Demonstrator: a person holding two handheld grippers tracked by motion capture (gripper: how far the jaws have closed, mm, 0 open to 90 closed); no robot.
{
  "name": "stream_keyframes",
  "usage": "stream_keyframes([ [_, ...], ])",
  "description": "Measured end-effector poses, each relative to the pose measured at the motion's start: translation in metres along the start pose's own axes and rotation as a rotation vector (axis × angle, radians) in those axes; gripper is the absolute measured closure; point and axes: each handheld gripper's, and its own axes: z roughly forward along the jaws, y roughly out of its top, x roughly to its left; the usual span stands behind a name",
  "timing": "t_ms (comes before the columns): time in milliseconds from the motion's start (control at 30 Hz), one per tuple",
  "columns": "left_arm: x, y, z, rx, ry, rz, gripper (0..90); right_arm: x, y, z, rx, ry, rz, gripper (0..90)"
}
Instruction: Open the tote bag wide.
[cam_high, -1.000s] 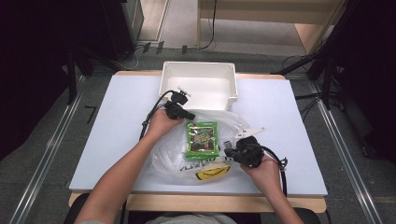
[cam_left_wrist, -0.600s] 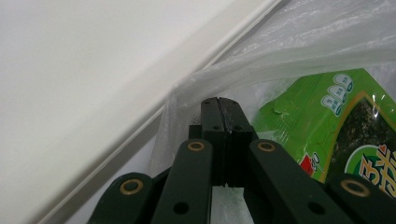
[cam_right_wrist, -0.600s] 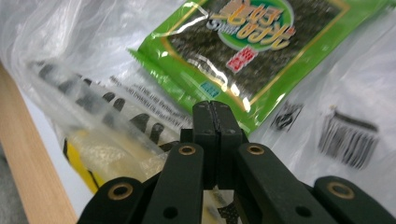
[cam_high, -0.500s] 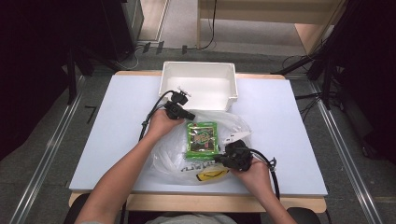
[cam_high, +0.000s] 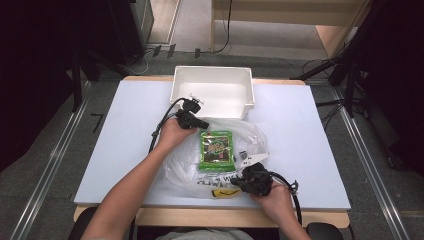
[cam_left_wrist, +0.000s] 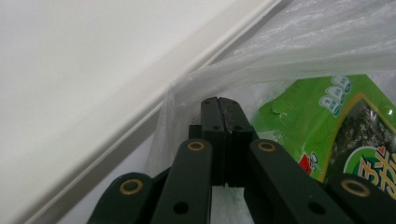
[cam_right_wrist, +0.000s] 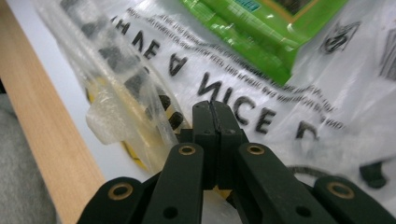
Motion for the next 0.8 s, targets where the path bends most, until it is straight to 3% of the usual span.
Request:
stream_keyframes([
  [200, -0.002, 0.002, 0.000, 0.010, 0.012, 0.000, 90.0, -0.001, 0.004, -0.002, -0.012, 0.005, 0.002, 90.0],
  [400, -0.002, 0.002, 0.000, 0.009, 0.009, -0.008, 89.9, -0.006, 0.027, -0.017, -0.077, -0.027, 0.003, 90.0],
  [800, -0.003, 0.003, 0.000, 0.014, 0.006, -0.003, 89.6, -0.026, 0.080, -0.045, -0.147, -0.071, 0.002, 90.0],
])
